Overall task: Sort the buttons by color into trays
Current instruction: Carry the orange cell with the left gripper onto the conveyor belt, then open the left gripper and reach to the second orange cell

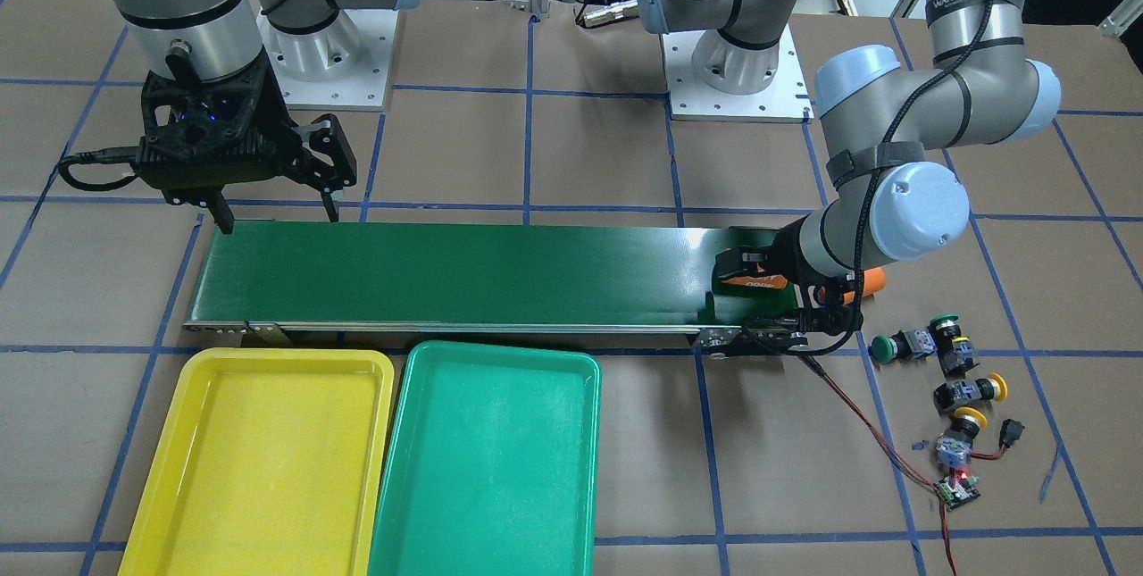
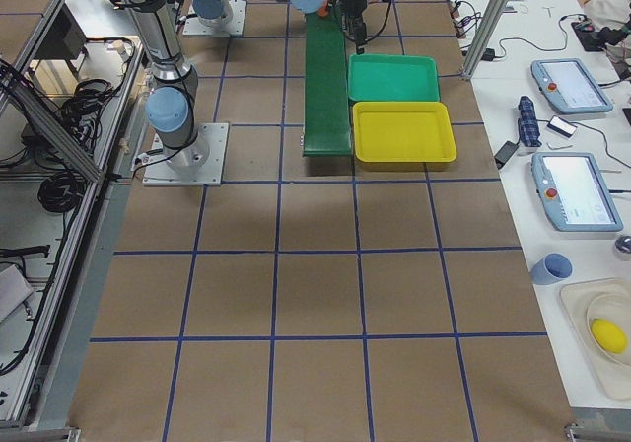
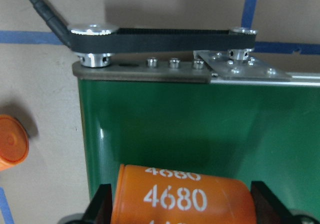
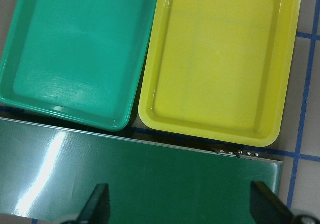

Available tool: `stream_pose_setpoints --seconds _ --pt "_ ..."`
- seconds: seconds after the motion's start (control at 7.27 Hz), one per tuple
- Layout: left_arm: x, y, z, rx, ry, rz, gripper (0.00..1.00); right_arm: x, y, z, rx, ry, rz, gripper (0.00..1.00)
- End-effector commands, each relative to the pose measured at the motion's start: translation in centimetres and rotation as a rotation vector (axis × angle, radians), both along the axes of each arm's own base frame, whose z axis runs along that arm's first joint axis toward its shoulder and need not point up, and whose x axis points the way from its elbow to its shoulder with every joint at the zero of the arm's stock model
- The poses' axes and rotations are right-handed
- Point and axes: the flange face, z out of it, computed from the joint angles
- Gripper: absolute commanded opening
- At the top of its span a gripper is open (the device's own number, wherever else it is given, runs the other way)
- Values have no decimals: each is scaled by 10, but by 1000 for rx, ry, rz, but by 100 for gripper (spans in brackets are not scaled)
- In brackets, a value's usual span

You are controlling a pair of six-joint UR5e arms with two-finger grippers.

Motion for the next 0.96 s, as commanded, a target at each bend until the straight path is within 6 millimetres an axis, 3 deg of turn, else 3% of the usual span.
stream_pose_setpoints --seconds 0.0,0.28,0.41,0.55,0.69,0.83 --pt "-4 -4 28 -63 35 18 100 -1 -1 1 -6 2 -1 100" --pt "13 -28 82 -150 16 40 100 -1 -1 1 -8 4 -1 100" --pt "33 -37 104 -167 10 66 100 -2 -3 2 -14 1 -2 100" --pt "82 -46 106 -181 3 136 100 -8 -5 6 -21 -1 -14 100" --pt "129 -42 92 -164 3 219 100 -15 -8 6 -20 -3 -26 100" --pt "151 -37 87 -154 2 256 100 -15 -7 4 -17 -2 -26 100"
